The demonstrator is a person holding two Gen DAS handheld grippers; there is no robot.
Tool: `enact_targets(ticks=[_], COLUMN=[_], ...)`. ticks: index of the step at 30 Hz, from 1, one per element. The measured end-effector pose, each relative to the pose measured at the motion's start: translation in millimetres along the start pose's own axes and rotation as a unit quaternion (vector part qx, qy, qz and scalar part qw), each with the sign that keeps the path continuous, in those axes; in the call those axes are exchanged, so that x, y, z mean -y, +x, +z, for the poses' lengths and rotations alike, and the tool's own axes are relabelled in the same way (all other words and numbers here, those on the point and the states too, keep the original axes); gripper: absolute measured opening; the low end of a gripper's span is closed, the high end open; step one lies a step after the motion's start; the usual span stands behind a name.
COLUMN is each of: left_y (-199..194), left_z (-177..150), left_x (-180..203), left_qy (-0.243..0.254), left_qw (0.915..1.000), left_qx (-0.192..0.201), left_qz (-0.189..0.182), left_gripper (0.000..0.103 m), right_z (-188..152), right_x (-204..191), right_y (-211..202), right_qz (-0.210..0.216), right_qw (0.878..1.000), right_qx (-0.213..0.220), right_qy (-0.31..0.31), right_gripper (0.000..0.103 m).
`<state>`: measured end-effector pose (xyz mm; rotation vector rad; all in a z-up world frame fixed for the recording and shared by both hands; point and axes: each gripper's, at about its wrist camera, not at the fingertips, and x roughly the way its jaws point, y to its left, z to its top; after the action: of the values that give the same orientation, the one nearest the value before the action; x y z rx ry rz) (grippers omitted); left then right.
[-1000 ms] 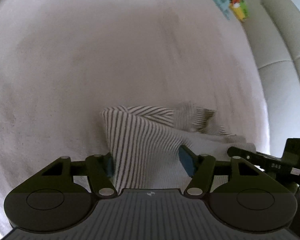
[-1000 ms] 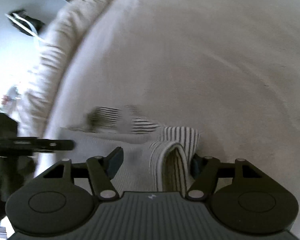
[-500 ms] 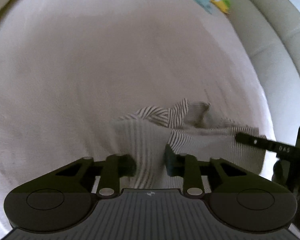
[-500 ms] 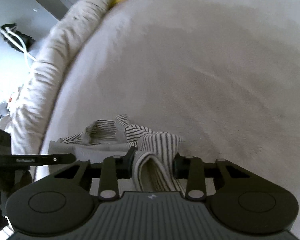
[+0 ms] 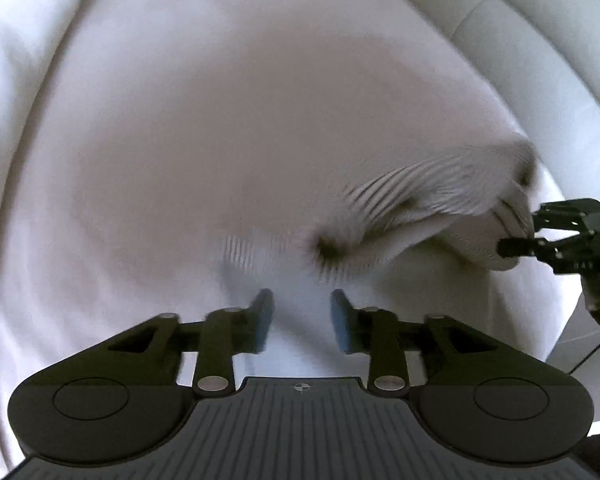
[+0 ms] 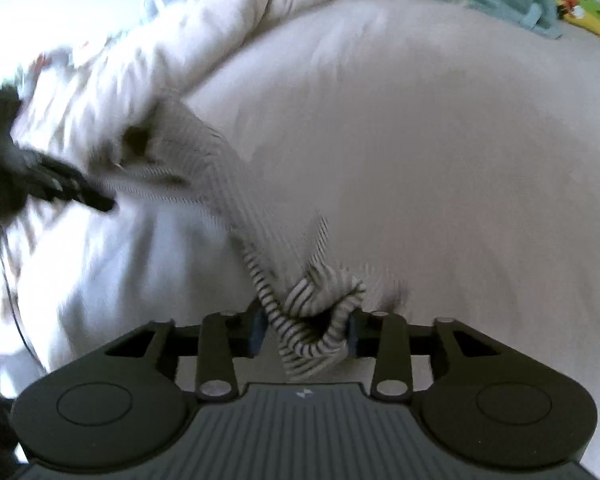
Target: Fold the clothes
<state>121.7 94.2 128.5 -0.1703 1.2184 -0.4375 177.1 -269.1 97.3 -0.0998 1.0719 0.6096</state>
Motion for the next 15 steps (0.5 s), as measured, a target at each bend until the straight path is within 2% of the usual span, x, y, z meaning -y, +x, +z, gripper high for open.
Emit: enact_targets(ticks=[2,4,8,11,14,15], left_y=[-5,-13,-39,-59,-41,-29], left_z=[-29,-51,-59,-58,-33,-29], left_x=[0,-7,-15,-28,-24,-19], left_qy=[-0.012,-0.044,-0.086,-0.119,-0.142,-0.134], left_qw=[0.9998,0.9988,0.9957,0.9906,0.9863,0.9885], left_qx=[-0.013,-0.022,0.01,0.048,0.069,0.061], left_qz=[0.012,-0.002,-0.031,-0.047,-0.05,-0.032], left_gripper=[0.045,0.048,0.07,0.081,0.086,0.087], right_z=[-25,-48,-75,-79,-74,-69], right_x=[-6,-10,2,18,32,37], right_y=[-6,-15,-55,-81,-87,-80], right_qz=[-0.013,-0.018,-0.03,-0.024,0.009,0.016], right_qw=[1.0,0.999,0.998,0.996,0.986,0.981], right_qx=[-0.025,-0.046,-0.046,-0.007,0.05,0.067], right_qy=[-0.008,-0.007,0.026,0.083,0.157,0.182], right_gripper=[0.041,0.044,0.058,0.066,0.067,0.067])
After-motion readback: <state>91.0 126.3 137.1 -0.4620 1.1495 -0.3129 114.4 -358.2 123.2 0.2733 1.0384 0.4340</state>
